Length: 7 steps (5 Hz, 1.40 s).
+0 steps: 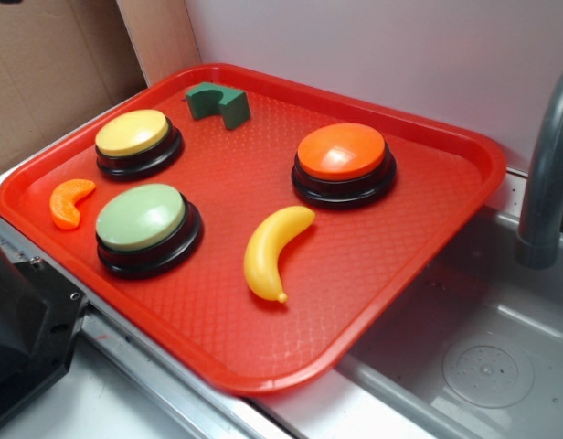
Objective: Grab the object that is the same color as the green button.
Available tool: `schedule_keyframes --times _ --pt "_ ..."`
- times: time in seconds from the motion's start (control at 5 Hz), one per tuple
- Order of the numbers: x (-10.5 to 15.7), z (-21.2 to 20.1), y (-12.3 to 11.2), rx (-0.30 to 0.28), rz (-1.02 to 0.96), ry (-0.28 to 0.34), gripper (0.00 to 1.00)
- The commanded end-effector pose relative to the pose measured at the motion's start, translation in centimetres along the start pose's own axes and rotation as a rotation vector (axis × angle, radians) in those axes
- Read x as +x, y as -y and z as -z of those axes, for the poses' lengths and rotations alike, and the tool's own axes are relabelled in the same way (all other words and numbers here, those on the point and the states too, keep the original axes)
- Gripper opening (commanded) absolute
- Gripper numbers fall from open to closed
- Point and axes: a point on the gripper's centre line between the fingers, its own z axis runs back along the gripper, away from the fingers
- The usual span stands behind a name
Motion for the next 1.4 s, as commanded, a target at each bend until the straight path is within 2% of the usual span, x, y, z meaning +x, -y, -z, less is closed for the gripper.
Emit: schedule_keyframes --times 0.0,0.2,0.6,0.8,1.0,1.2 --pt "0.0 0.0 0.0 0.0 0.0 0.0 1.0" --pt "3.5 0.6 -1.1 0.03 -0.076 0.064 1.0" --pt "10.8 4.1 -3.5 0.147 -0.34 0.171 1.0" --pt "13.8 6.8 -5.1 0.206 -0.588 0.29 1.0" --pt "15.0 8.3 -7.1 0.272 -0.833 0.382 1.0" --pt "15.3 8.6 -9.1 0.306 -1.085 0.443 1.0"
